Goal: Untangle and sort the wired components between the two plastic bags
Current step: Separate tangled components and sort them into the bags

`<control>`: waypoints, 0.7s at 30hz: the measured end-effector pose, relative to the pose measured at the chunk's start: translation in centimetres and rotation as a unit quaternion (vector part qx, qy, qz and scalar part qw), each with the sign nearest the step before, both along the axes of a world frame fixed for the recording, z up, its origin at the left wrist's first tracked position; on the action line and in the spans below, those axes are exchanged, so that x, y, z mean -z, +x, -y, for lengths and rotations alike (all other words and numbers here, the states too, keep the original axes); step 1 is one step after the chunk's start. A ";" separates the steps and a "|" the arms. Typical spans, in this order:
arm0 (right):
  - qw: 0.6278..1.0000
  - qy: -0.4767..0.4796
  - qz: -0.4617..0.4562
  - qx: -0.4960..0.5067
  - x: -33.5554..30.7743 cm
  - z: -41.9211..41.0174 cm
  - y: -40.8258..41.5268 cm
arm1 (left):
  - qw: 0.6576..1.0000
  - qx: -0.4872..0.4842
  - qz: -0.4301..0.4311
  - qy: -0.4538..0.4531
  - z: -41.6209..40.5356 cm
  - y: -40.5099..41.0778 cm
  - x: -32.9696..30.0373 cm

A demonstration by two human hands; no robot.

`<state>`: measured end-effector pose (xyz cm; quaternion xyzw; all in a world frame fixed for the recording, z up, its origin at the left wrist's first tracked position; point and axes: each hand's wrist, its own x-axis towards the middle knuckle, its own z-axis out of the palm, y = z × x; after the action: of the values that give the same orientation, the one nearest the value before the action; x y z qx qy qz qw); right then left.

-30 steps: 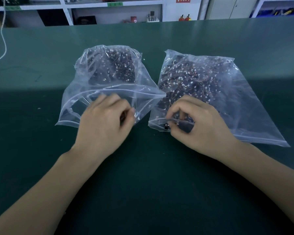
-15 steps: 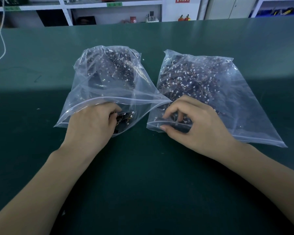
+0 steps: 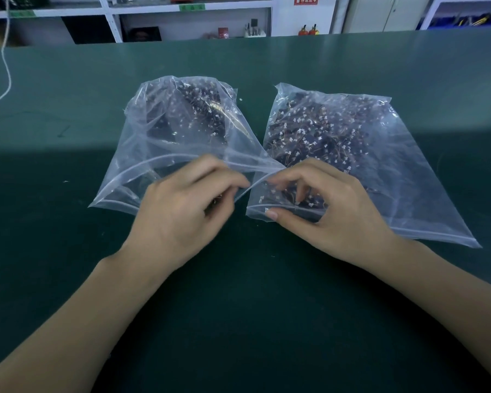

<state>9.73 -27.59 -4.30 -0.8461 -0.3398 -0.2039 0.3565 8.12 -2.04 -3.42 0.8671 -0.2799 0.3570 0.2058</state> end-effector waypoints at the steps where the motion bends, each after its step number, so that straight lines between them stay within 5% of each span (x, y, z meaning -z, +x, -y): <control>1: 1.000 0.001 0.004 -0.007 0.0 -0.1 0.0 | 0.999 0.026 -0.002 -0.018 0.5 -0.2 0.1; 8: 0.999 0.020 0.028 -0.029 0.3 -0.1 0.2 | 0.989 0.098 -0.039 -0.102 2.5 -0.7 0.8; 21: 0.984 0.126 -0.109 -0.056 0.2 -0.6 -0.1 | 0.975 0.142 -0.084 -0.147 3.0 -1.1 0.8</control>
<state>9.65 -26.94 -4.46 -0.7914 -0.3172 -0.1312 0.5059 6.97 -5.04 -4.21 0.8056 -0.3263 0.2873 0.4024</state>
